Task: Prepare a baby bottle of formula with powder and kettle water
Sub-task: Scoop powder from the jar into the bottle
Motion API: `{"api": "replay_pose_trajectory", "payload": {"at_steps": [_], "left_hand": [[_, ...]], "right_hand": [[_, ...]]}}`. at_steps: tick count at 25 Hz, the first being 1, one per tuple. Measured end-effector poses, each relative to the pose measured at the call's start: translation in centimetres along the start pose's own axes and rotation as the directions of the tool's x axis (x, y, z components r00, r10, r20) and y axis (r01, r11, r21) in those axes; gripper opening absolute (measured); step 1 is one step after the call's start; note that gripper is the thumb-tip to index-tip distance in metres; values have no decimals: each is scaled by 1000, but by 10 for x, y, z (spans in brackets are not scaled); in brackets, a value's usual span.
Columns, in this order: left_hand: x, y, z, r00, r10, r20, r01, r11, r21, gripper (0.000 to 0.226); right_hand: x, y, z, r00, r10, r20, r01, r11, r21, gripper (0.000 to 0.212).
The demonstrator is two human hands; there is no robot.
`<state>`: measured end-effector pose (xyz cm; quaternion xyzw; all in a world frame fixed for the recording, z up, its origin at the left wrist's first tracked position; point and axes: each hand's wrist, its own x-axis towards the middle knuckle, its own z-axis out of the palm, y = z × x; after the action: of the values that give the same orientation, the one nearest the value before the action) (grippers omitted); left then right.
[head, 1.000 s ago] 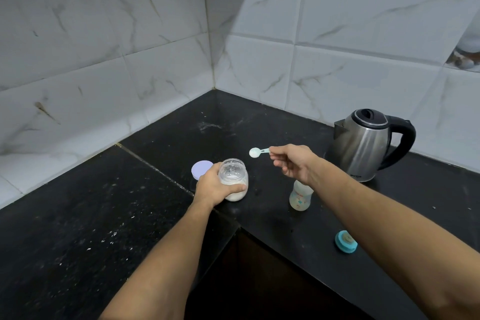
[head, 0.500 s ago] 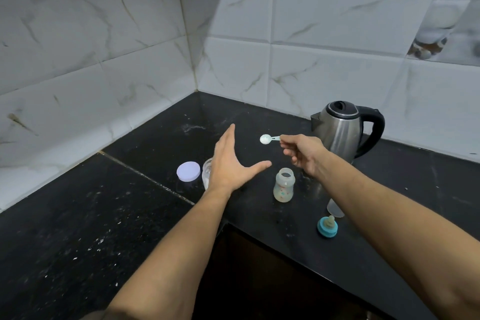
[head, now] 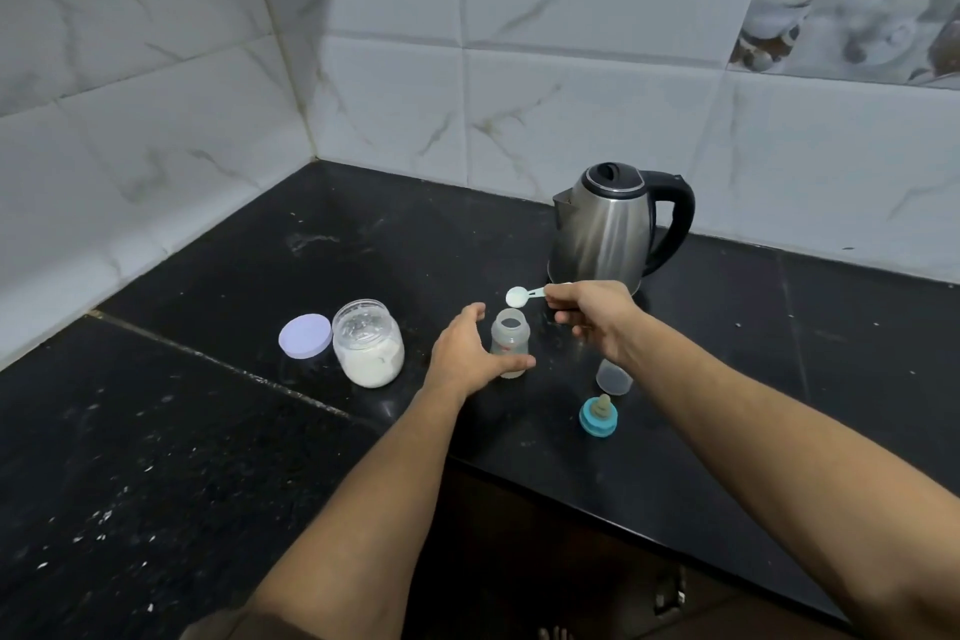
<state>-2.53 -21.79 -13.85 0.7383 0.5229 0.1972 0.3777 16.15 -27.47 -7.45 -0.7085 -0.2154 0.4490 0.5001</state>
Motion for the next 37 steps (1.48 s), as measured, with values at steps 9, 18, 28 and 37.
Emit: {"api": "replay_pose_trajectory", "payload": {"at_steps": [9,18,28,37], "left_hand": [[9,-2,4,999,48,5,-48,999,24,50],[13,27,-32,987,138,-85,-130,987,95,51],[18,47,-56,971,195,-135,-184,979,90,53],[22,55,-59,964,228,-133,-219,972,79,55]], "right_hand": [[1,4,1,993,-116,27,118,991,-65,21],[-3,-19,-1,851,-520,76,514,793,-328,5],[-6,-28,-4,356,-895,270,818,159,-553,11],[-10,-30,-10,255,-926,278,843,72,-533,12]]}}
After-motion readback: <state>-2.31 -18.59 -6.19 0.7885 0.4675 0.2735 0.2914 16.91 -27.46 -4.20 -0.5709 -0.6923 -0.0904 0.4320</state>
